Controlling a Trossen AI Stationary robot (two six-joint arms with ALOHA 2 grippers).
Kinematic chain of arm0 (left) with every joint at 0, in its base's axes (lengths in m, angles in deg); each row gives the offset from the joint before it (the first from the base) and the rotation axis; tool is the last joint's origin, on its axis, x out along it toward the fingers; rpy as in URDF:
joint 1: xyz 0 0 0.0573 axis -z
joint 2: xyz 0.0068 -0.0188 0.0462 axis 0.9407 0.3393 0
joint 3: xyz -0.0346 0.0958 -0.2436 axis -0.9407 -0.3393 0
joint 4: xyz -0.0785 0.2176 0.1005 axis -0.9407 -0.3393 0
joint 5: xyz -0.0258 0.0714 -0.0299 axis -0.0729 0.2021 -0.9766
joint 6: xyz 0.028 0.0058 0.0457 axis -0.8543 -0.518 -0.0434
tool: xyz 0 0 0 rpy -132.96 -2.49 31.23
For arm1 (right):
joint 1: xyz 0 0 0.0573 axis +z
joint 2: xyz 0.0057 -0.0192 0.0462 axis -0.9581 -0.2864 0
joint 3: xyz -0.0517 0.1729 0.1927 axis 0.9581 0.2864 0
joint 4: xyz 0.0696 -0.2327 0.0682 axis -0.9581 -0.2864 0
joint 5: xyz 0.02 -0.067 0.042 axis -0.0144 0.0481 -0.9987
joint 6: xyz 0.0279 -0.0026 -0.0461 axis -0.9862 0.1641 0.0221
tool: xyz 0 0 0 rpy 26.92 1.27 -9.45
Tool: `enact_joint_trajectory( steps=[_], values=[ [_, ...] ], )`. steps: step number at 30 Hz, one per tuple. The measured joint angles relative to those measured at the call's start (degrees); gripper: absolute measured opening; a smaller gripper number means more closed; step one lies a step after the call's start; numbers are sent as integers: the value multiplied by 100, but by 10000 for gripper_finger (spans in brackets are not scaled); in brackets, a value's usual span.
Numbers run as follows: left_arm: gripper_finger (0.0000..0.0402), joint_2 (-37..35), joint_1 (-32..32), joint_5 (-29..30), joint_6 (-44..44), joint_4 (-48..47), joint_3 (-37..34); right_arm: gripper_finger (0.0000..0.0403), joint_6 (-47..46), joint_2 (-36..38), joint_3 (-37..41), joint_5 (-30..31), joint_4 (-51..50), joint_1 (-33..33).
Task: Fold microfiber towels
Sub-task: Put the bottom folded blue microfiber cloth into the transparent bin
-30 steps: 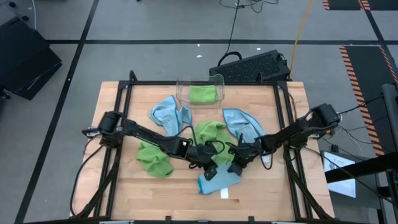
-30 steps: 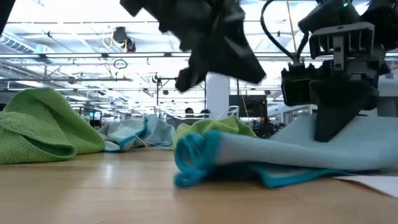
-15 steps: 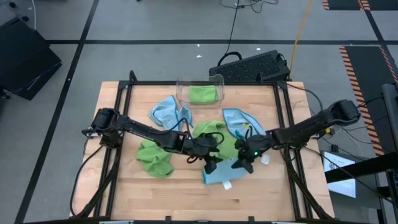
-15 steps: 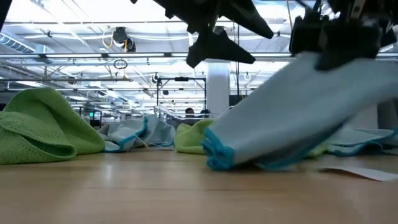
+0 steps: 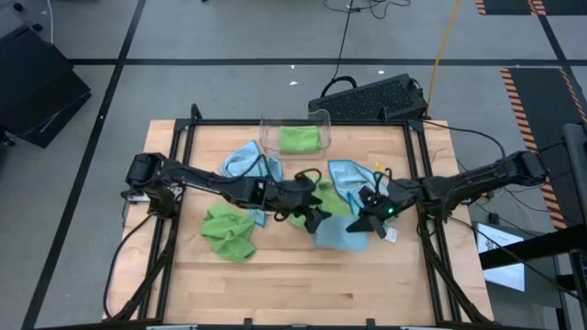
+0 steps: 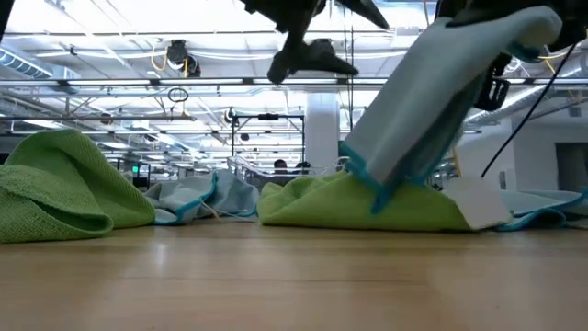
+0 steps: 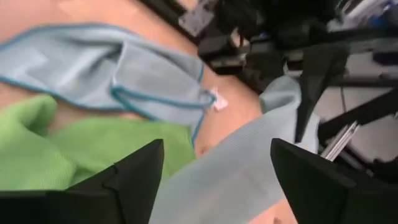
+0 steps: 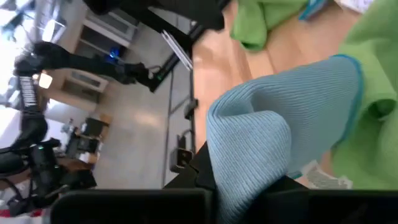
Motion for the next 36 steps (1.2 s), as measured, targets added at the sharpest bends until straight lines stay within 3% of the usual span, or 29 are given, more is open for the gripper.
enact_joint_trajectory(
  steps=[10, 17, 22, 28, 36],
  values=[
    [254, -975, -433, 94, 704, -1119, 9, 11, -388, 882, -2, -245, 455, -726],
    [231, -1365, -415, 107, 1836, -2115, 7, 11, -384, 793, -552, -245, 485, -1639],
    [193, -1416, -98, 818, 2462, -2596, -271, 11, -149, 153, -1480, -517, 31, -2637],
    [131, -1407, -68, 446, 2822, -2045, -820, 11, -290, -1000, -2585, -1315, 37, -3747],
    [94, -1693, -262, 404, 2206, -1935, -828, 11, -302, -2736, -4149, -2199, -234, -4502]
  ],
)
